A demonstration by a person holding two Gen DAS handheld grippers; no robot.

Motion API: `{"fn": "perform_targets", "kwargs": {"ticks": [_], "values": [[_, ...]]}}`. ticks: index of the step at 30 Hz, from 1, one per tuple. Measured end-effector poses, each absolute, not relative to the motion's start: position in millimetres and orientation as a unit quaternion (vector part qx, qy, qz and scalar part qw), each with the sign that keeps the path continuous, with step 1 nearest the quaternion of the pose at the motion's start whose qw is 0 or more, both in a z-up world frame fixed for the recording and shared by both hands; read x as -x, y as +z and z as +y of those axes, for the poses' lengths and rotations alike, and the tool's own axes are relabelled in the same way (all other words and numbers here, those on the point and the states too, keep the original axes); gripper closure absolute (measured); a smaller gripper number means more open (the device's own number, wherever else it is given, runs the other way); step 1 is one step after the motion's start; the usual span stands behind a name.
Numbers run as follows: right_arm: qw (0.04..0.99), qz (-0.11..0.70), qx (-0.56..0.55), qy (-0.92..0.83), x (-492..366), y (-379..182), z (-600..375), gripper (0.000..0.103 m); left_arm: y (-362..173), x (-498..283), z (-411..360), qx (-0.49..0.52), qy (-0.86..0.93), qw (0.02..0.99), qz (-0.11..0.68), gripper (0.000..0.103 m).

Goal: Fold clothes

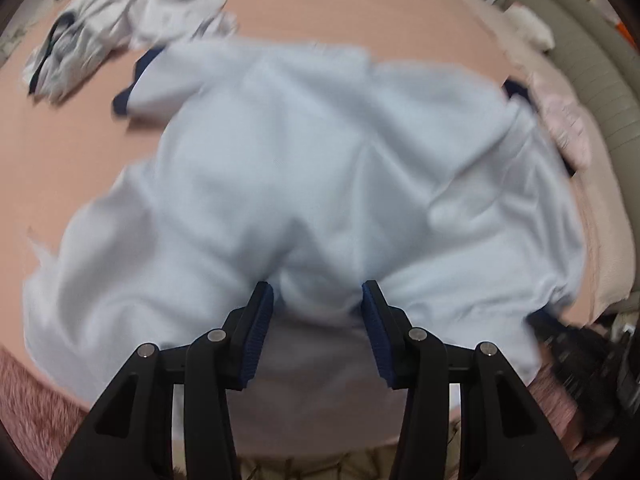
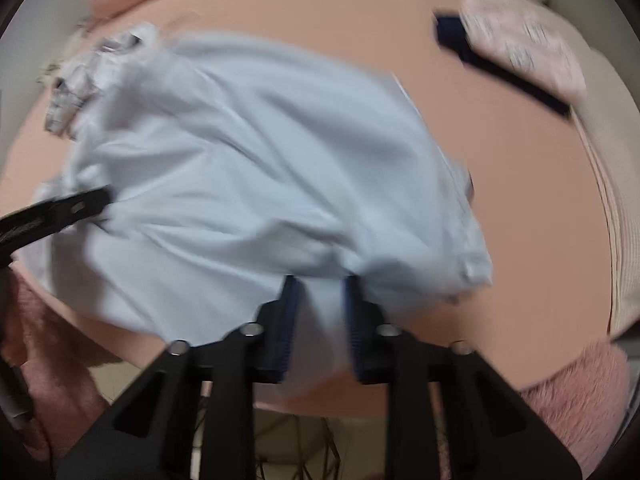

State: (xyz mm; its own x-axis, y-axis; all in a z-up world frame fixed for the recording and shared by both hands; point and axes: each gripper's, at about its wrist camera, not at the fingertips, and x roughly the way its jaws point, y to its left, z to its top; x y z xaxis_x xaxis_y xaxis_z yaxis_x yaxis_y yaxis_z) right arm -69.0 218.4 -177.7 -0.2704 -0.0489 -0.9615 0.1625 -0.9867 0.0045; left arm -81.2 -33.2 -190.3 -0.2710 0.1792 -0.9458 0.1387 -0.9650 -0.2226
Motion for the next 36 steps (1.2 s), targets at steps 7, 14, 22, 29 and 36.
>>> {"fn": "perform_targets", "kwargs": {"ticks": [7, 14, 22, 29, 36], "values": [[0.043, 0.005, -0.575, -0.817, 62.5, -144.2, 260.5, 0.067, -148.4, 72.8, -31.0, 0.559, 0.800, 0.084, -0.202, 0.055], [0.038, 0.005, -0.553, -0.832, 99.9, -154.5, 246.3, 0.055, -121.8, 124.6, 9.3, 0.469, 0.861, 0.098, -0.167, 0.048], [0.048, 0.094, -0.580, -0.808, 77.1, -172.7, 230.7, 0.074, -191.4, 153.4, 7.2, 0.595, 0.788, 0.049, -0.153, 0.073], [0.062, 0.045, -0.551, -0.831, 63.3, -125.0, 233.8, 0.074, -182.5, 107.2, -3.7, 0.619, 0.769, 0.073, -0.144, 0.084], [0.140, 0.036, -0.475, -0.868, 112.6, -88.2, 176.0, 0.062, -179.7, 80.2, -10.4, 0.636, 0.749, 0.111, -0.146, 0.085]]}}
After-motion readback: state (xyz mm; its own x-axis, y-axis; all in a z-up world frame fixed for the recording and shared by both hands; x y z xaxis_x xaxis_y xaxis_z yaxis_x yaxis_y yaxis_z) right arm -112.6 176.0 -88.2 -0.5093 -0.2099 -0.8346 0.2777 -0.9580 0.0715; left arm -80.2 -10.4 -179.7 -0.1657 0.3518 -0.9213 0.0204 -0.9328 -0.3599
